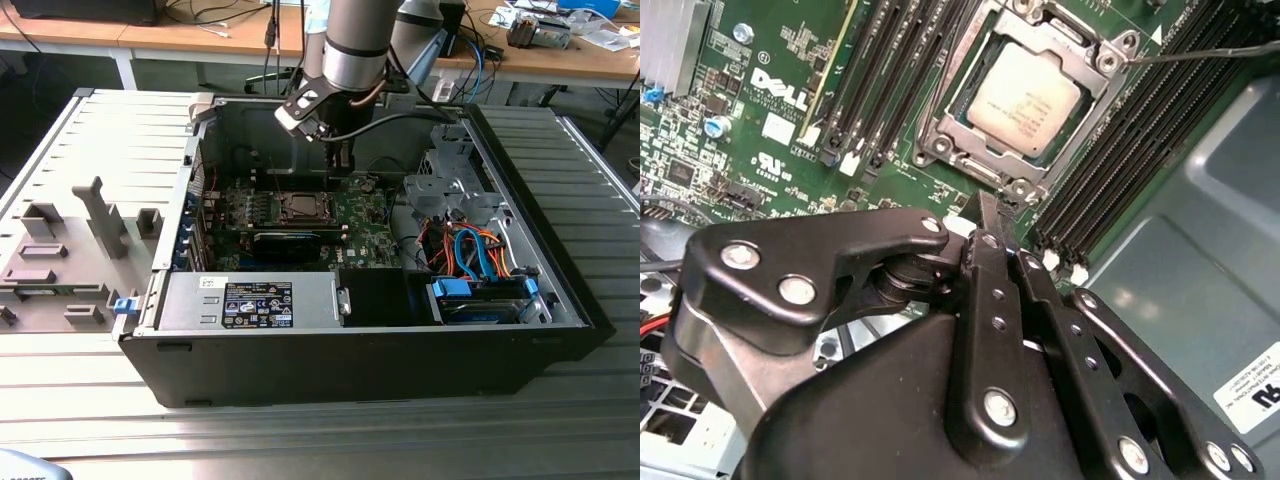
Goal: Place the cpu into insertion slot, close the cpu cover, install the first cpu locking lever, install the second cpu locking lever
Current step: 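Close the cpu cover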
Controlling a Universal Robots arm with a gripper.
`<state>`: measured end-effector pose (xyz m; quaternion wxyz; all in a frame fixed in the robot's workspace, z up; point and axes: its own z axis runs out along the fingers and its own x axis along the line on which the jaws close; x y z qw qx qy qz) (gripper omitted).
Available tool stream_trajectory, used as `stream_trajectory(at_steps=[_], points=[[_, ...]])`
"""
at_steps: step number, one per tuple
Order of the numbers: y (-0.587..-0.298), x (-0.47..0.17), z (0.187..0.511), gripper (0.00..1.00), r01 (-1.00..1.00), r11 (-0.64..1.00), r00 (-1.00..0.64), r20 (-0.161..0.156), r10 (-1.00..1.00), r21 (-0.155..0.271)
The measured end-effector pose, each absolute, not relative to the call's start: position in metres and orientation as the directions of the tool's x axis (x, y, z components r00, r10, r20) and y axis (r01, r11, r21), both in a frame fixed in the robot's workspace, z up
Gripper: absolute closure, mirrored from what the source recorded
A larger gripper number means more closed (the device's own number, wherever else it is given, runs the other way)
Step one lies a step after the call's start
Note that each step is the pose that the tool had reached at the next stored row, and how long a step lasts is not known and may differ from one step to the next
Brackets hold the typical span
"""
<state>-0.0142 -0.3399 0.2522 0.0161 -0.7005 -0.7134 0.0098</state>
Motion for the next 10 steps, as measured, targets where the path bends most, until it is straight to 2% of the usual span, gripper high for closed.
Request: stream_trajectory(at_steps=[4, 6, 7, 10], points=[[-0.34, -0.014, 0.251, 0.89, 0.999, 0.018, -0.018, 0.01, 1.0, -0.04], [-0.34, -0.014, 0.251, 0.89, 0.998, 0.018, -0.018, 0.011, 1.0, -0.065], [-0.34, -0.014, 0.251, 0.89, 0.995, 0.018, -0.017, 0.011, 1.0, -0.095], [-0.34, -0.033, 0.25, 0.89, 0.995, 0.018, -0.017, 0.012, 1.0, -0.095]])
